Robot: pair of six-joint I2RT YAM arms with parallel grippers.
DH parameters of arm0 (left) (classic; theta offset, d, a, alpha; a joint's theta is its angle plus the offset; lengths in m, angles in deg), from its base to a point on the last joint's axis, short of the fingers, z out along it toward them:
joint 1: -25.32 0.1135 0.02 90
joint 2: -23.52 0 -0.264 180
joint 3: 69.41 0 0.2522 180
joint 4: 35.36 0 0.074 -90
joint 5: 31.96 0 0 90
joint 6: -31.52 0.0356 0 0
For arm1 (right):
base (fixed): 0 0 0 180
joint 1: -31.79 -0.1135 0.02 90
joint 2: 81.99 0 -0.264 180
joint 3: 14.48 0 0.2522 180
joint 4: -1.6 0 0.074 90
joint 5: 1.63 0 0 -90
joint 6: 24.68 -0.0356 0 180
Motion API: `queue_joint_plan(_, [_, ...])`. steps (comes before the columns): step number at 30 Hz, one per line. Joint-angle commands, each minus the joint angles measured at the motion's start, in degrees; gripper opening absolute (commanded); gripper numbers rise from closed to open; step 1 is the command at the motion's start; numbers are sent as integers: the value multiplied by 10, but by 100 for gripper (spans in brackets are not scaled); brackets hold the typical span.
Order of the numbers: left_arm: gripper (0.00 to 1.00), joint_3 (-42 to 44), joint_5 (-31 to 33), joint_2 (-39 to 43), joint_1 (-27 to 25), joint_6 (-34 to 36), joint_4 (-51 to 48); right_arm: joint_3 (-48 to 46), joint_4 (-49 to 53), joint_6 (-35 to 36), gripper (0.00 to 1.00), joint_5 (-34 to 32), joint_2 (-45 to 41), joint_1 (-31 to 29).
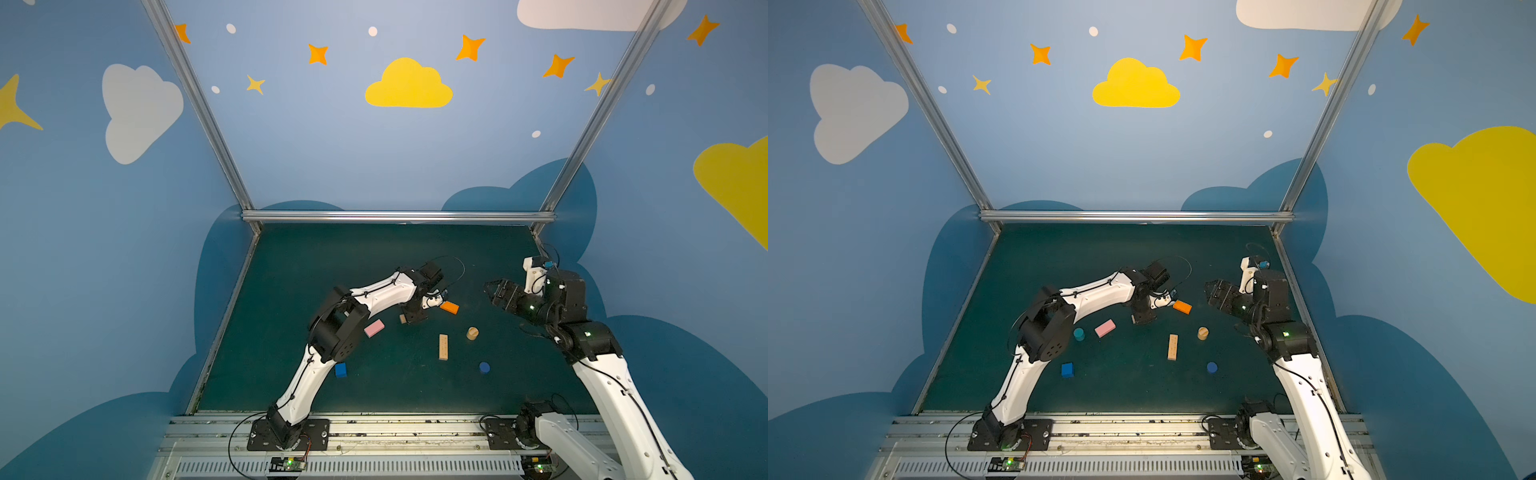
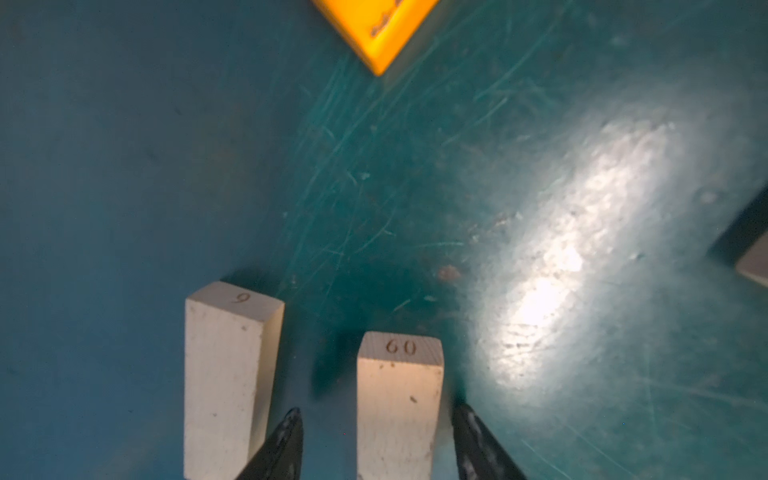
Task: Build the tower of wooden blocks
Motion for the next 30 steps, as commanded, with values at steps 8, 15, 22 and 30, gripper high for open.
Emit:
queue_joint_plan(8, [61, -30, 46, 55, -21, -2, -52, 10, 8, 2, 90, 31, 1, 2])
queue_joint_plan(15, [60, -28, 82, 132, -28, -17, -81, 17, 2, 7, 90, 39, 13, 2])
queue_joint_plan(22, [51, 7, 80, 238, 2, -140, -43, 13, -37, -3, 66, 100, 70, -2])
queue_joint_plan(30, [12, 197, -85, 346, 69, -455, 72, 23, -61, 3, 0, 104, 165, -63])
